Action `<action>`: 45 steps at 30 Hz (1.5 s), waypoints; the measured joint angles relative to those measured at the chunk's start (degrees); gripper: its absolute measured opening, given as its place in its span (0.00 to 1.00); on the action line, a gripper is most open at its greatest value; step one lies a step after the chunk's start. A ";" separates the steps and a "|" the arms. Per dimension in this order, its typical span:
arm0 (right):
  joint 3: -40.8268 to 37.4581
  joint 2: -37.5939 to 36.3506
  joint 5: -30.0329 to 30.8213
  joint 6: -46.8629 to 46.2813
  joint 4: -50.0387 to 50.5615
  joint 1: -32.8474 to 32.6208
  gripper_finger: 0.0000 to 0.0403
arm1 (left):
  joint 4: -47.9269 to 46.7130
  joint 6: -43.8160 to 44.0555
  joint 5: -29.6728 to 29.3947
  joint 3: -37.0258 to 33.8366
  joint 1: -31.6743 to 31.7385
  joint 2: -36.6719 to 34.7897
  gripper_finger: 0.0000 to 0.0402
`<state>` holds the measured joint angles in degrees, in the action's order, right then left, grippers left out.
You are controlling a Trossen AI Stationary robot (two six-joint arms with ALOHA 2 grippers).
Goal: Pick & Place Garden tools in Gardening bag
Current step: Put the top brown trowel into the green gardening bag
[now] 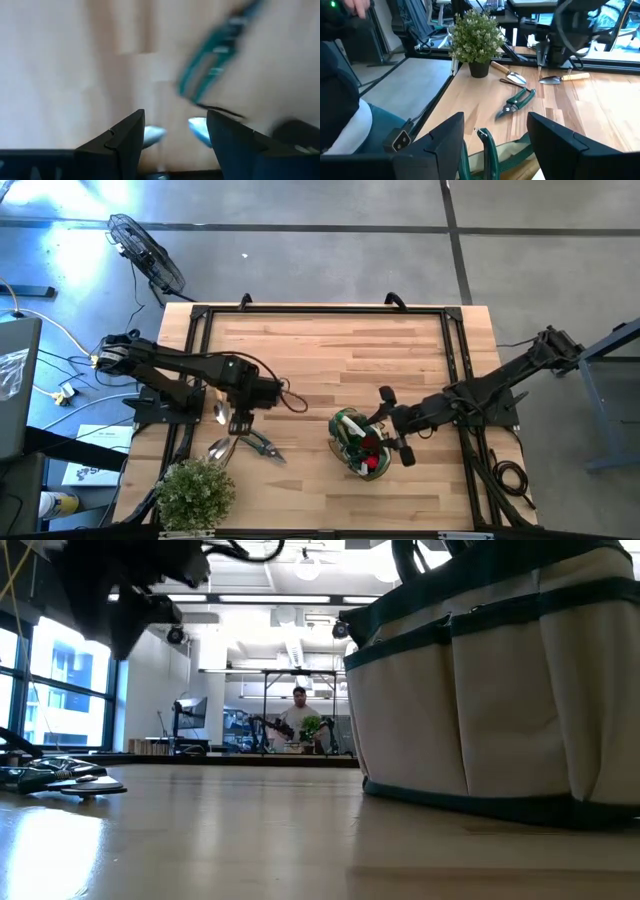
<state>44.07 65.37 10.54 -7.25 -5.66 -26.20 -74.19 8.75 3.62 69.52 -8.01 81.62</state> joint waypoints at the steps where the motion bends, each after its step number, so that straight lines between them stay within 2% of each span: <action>1: 0.00 0.03 0.00 -0.02 0.22 0.00 0.51 | -0.92 2.16 -2.74 0.00 0.11 0.00 0.51; 5: 0.00 0.04 0.01 -0.30 1.40 0.00 0.51 | -7.90 14.22 -13.85 0.00 0.13 0.00 0.51; 8: 0.00 0.04 -0.02 -1.61 2.45 0.00 0.51 | -12.71 26.65 -18.08 -0.74 0.82 -0.04 0.51; 14: 0.00 0.89 -0.21 -2.19 2.74 -0.07 0.51 | -13.67 41.27 -15.08 -5.19 4.86 -1.19 0.51; 18: 0.00 2.46 -0.38 -2.28 2.88 -0.09 0.51 | -13.08 47.07 -14.33 -10.19 8.46 -1.83 0.51; 24: 0.00 5.36 -2.16 -3.71 3.26 -0.10 0.51 | -11.62 45.48 -11.92 -18.04 15.16 -2.36 0.51; 27: 0.00 6.23 -3.01 -3.69 3.34 -0.07 0.51 | -6.93 42.25 -11.32 -20.10 17.97 -2.45 0.51; 33: 0.00 6.27 -3.08 -3.70 3.31 -0.07 0.51 | 5.26 39.02 -5.05 -23.37 21.27 -2.43 0.51; 36: 0.00 6.27 -3.20 -4.27 3.32 -0.07 0.51 | 6.25 39.06 -2.09 -25.08 22.54 -2.43 0.51; 45: 0.00 6.27 -3.23 -4.03 4.04 -0.07 0.51 | 5.57 39.49 -3.90 -27.46 26.19 -2.43 0.51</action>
<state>44.07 71.64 7.31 -11.27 -1.62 -26.26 -68.62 48.25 -0.28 42.06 18.17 79.20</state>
